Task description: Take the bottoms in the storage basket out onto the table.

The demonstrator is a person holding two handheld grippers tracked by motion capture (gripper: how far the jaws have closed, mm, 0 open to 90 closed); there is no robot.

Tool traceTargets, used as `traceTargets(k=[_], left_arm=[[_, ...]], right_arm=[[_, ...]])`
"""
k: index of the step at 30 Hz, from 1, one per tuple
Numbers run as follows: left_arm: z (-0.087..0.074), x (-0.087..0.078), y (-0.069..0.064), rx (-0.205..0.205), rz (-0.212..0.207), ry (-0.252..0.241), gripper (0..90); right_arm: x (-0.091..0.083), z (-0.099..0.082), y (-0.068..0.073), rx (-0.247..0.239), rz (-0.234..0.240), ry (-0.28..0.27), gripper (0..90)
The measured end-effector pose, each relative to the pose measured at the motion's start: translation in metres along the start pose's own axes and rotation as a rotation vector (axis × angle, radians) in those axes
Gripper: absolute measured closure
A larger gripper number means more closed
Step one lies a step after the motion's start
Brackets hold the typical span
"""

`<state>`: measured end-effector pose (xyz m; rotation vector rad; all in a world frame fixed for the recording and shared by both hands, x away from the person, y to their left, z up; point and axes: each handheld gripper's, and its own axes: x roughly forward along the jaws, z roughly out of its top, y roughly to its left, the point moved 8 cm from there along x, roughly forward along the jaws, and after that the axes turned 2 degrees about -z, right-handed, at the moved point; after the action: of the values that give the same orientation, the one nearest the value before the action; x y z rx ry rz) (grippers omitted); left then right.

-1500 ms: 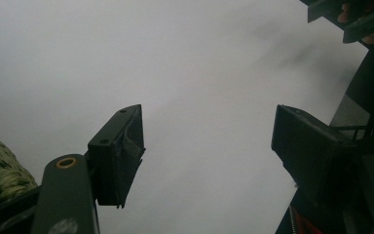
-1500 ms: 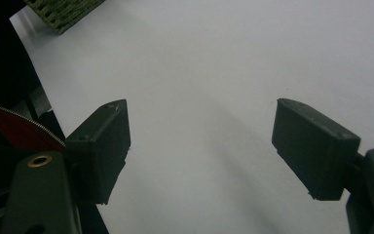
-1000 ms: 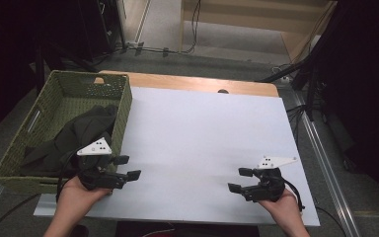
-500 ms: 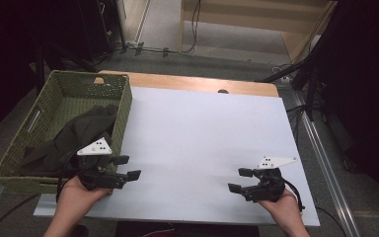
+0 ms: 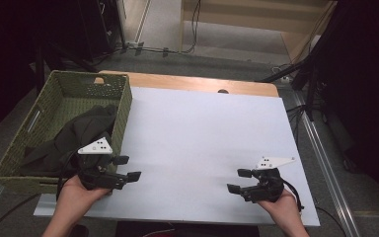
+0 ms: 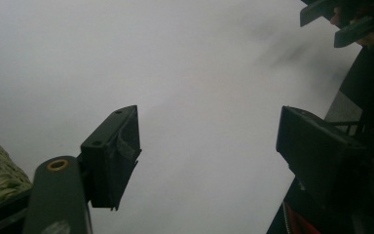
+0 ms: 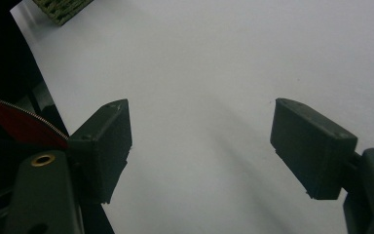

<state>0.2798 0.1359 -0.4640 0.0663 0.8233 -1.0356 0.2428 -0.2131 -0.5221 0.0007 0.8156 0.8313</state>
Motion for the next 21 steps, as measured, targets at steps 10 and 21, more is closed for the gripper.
traceTargets(k=[10, 21], left_arm=[[0.023, -0.021, -0.011, 0.027, -0.058, -0.046, 14.6], [0.048, -0.041, -0.008, 0.078, -0.082, 0.045, 14.6]], right_arm=[[-0.001, 0.001, 0.0, 0.004, 0.001, -0.005, 21.5], [0.004, 0.0, 0.002, -0.004, 0.013, 0.011, 21.5]])
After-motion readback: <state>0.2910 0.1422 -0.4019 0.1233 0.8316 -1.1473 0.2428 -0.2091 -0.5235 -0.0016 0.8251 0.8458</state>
